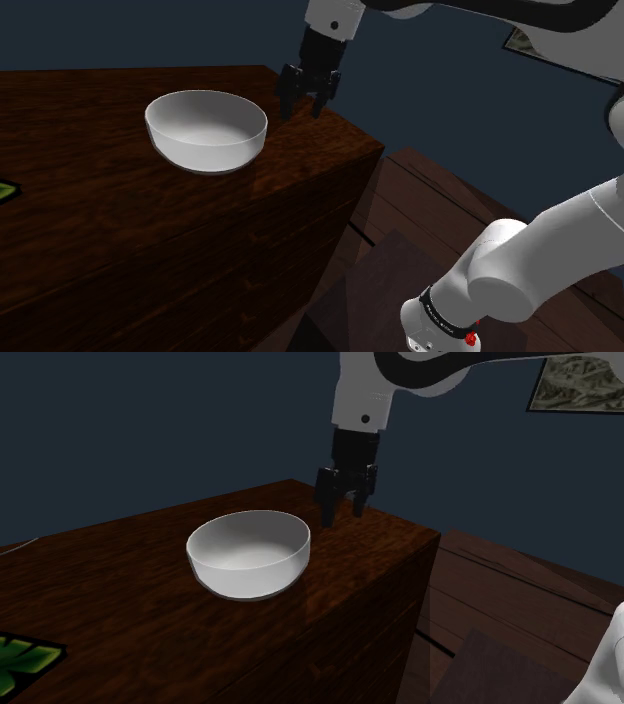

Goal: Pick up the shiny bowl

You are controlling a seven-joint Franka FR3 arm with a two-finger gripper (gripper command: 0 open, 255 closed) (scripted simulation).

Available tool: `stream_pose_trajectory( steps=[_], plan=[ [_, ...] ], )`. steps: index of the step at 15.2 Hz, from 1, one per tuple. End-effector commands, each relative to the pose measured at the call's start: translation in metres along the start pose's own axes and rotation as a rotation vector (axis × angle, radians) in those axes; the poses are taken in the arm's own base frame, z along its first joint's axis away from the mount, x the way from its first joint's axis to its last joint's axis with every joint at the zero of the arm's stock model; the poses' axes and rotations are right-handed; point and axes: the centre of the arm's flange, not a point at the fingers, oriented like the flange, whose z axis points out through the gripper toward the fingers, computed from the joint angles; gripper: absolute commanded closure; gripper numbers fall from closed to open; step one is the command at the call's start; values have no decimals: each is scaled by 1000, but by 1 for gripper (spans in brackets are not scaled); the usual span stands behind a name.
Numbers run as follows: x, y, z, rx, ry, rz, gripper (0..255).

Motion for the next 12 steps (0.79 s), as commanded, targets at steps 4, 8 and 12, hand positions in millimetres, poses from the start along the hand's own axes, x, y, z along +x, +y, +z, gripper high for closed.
stream_pose_trajectory(
  steps=[4, 8, 12],
  plan=[
    [44, -48, -8, 6, 2, -1, 0],
    [61, -66, 0, 8, 3, -1, 0],
    [60, -63, 21, 8, 3, -1, 0]
  ],
)
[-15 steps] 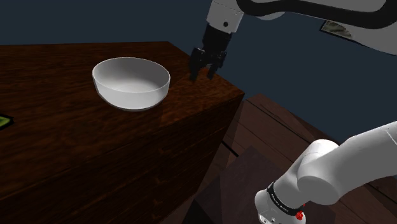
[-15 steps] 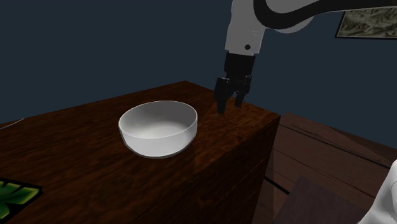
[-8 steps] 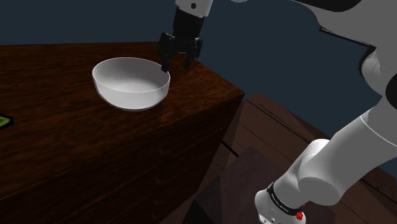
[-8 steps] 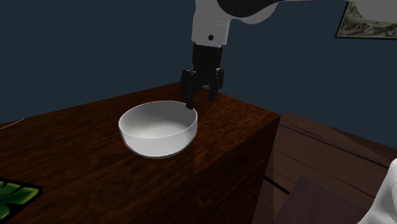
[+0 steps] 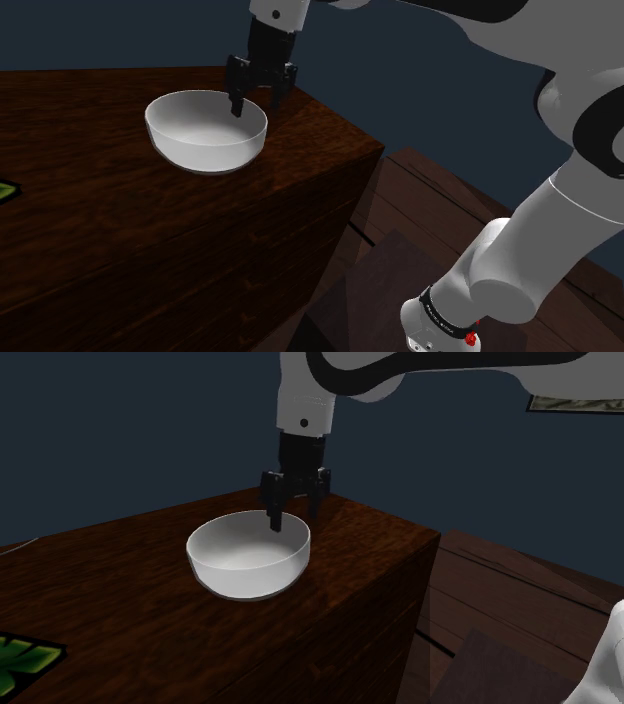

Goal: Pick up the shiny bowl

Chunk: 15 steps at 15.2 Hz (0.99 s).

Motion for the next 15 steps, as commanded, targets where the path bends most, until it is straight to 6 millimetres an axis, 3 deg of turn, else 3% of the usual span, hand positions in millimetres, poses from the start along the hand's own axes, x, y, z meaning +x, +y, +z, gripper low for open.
stream_pose_trajectory(
  steps=[1, 4, 5, 15],
  plan=[
    [-1, 0, 11, 0, 1, 0, 0],
    [-1, 1, 14, 0, 1, 0, 0],
    [-1, 0, 13, 0, 0, 0, 255],
    [-1, 0, 8, 0, 1, 0, 255]
  ],
)
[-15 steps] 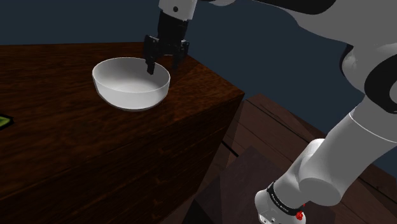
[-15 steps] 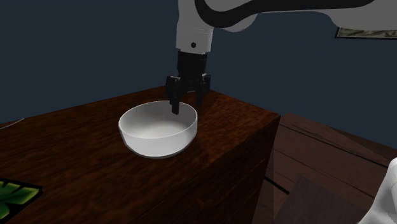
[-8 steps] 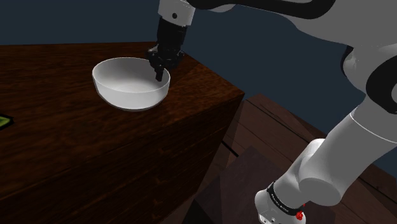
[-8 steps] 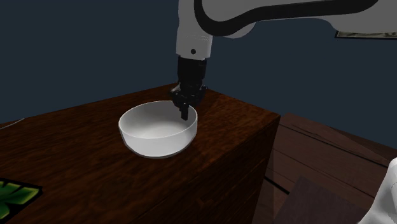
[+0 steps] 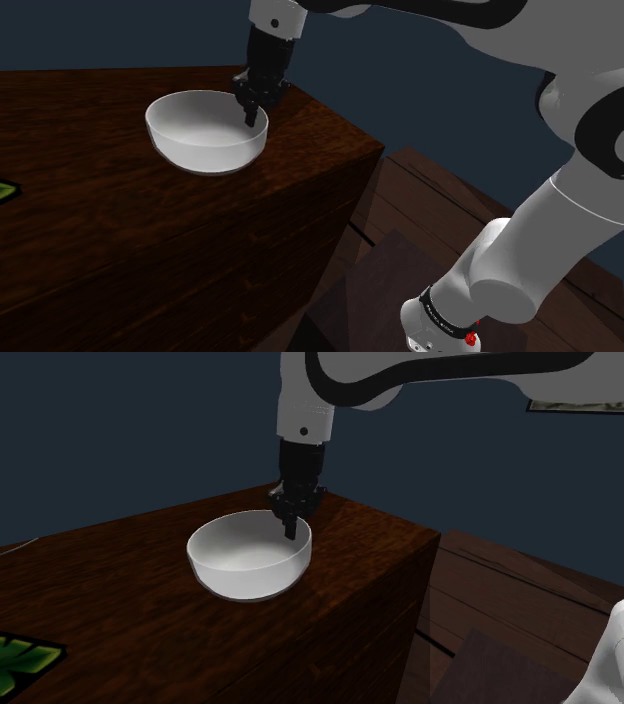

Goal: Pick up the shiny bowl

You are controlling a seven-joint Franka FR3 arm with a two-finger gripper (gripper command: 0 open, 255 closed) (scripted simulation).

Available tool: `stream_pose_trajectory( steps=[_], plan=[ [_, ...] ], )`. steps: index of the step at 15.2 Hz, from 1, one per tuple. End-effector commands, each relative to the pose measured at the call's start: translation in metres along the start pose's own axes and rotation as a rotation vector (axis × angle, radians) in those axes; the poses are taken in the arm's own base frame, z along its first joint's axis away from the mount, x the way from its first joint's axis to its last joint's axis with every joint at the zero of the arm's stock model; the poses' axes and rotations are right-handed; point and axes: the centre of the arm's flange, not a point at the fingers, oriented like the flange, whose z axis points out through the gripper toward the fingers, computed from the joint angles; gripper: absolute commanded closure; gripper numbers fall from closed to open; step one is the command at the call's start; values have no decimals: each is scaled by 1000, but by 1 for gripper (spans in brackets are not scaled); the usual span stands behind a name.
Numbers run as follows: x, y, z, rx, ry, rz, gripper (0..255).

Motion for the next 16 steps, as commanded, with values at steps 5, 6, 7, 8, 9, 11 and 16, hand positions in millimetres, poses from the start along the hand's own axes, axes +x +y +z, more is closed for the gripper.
stream_pose_trajectory(
  steps=[5, 6, 7, 8, 9, 11, 16],
  plan=[
    [1, -4, -29, 0, 0, -1, 255],
    [1, -4, -34, 0, 0, -1, 255],
    [1, -5, -39, 0, 0, -1, 255],
    [2, -6, -44, 0, 0, -1, 255],
    [2, -6, -50, 0, 0, -1, 255],
    [2, -8, -60, 0, 0, -1, 255],
    [3, -10, -77, 0, 0, -1, 255]
  ],
)
